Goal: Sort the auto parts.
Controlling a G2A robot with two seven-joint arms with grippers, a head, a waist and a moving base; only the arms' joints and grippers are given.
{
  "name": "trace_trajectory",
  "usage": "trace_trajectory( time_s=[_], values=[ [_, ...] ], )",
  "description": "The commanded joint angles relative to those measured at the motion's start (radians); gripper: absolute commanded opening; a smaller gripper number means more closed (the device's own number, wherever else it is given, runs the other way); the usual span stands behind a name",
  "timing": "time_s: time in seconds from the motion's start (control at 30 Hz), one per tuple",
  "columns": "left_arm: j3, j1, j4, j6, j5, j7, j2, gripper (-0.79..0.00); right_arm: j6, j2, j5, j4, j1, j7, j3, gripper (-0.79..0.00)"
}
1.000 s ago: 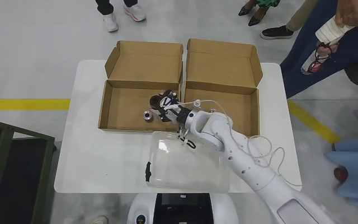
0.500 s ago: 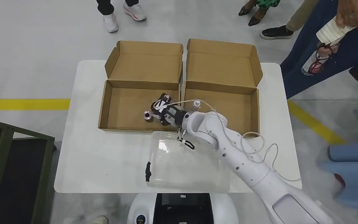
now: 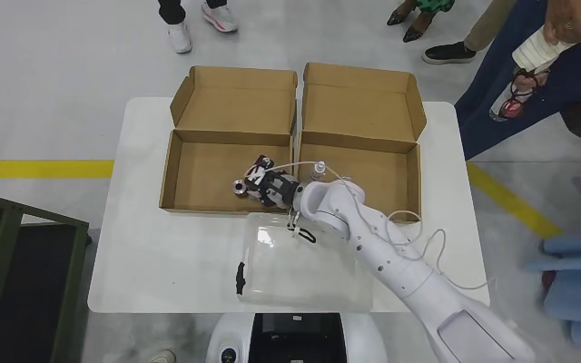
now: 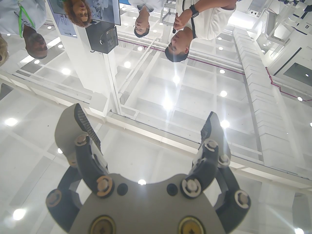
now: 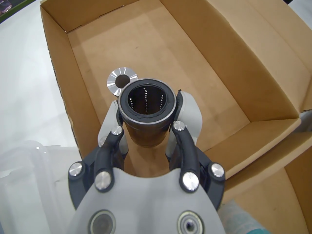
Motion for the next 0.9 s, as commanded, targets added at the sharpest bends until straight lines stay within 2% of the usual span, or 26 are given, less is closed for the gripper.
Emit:
trace_trajectory(
  time_s=[0.0,0.03,0.07,0.1,0.17,0.23,0.53,0.87],
  values=[
    [0.000,0.000,0.000,0.000,0.000,0.000,0.000,0.000,-0.005,-0.002,0.000,0.005,0.003,0.004,0.000,-0.425],
    [0.000,0.000,0.000,0.000,0.000,0.000,0.000,0.000,-0.007,-0.004,-0.001,0.007,0.004,0.006,-0.001,-0.397],
    [0.000,0.000,0.000,0.000,0.000,0.000,0.000,0.000,-0.010,-0.005,-0.002,0.008,0.005,0.010,-0.002,-0.274],
    [0.000,0.000,0.000,0.000,0.000,0.000,0.000,0.000,-0.011,-0.006,-0.003,0.008,0.005,0.011,-0.002,-0.206],
    [0.000,0.000,0.000,0.000,0.000,0.000,0.000,0.000,-0.014,-0.008,-0.007,0.003,0.005,0.016,-0.002,-0.123],
    [0.000,0.000,0.000,0.000,0.000,0.000,0.000,0.000,-0.020,-0.008,0.003,-0.008,0.000,0.018,0.002,-0.006],
    [0.000,0.000,0.000,0.000,0.000,0.000,0.000,0.000,-0.036,0.011,-0.003,-0.181,-0.061,0.004,0.068,0.000],
    [0.000,0.000,0.000,0.000,0.000,0.000,0.000,0.000,-0.052,0.047,-0.013,-0.438,-0.200,-0.061,0.193,0.000]
  ],
)
